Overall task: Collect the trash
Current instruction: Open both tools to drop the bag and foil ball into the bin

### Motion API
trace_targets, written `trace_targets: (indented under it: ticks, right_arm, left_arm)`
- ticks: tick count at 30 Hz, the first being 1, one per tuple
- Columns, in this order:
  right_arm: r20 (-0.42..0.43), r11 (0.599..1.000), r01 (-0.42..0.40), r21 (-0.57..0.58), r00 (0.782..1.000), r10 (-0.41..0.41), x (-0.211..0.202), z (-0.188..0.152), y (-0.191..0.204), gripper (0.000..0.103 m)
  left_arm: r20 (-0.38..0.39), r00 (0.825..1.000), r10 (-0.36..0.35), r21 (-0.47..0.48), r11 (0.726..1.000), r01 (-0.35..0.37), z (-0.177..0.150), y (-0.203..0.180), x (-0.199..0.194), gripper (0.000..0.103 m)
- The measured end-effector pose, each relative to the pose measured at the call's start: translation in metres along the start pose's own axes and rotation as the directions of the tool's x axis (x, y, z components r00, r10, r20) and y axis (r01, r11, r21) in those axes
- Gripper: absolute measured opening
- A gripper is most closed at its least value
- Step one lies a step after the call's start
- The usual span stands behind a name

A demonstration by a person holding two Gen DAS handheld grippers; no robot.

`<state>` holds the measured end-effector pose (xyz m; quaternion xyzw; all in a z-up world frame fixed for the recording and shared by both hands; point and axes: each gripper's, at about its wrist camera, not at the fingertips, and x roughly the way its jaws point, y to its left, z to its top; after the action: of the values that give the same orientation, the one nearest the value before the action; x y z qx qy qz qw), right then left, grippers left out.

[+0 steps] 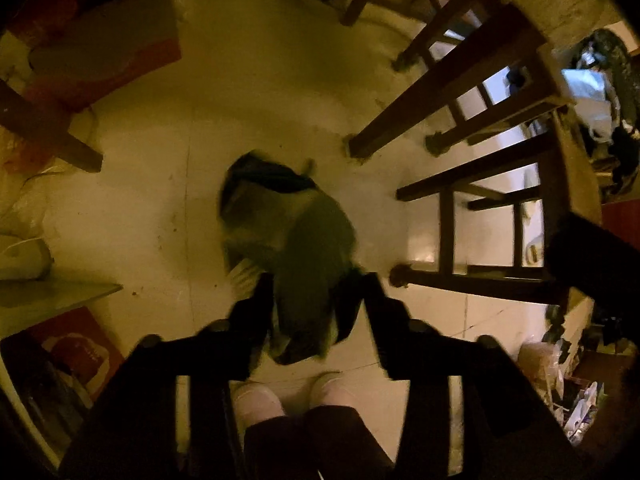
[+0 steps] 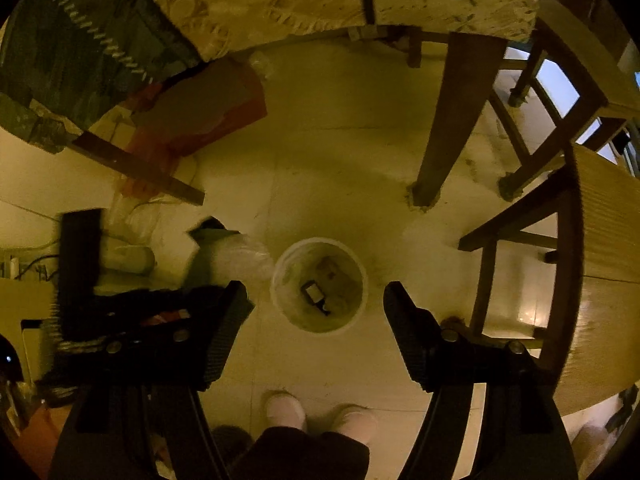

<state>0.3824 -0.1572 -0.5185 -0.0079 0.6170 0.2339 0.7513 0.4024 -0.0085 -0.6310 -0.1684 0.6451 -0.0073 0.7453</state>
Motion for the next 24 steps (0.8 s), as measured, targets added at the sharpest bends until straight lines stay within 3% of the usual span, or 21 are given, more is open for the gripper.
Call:
trace_targets:
  ticks: [5,11,17,24]
  right_arm:
    - [0.008,1.000,0.006,0.015,1.000,-0.006,-0.010,0.002,-0.002,0.068]
    - [0.027,1.000,0.026,-0.001,0.999,-0.026,-0.035,0.004,0.006,0.068]
    - [0.070,1.000,0.026,-0.017,0.997,-0.025,-0.086,0.011,0.023,0.068]
    - [0.162,0.999,0.028,-0.023,0.987,-0.024,-0.170,0.015,0.053,0.068]
  left_arm:
    - [-0.036,0.999,0.006,0.018,1.000,-0.006,0.003,-0.003,0.006,0.047]
    - [-0.010,1.000,0.010,0.036,0.999,-0.009,-0.002,-0.008,-0.030,0.047]
    - [0.068,0.997,0.028,0.063,0.997,-0.032,-0.006,-0.019,-0.108,0.047]
    - [0.210,0.977,0.042,0.086,0.994,-0.061,-0.010,-0.036,-0.231,0.047]
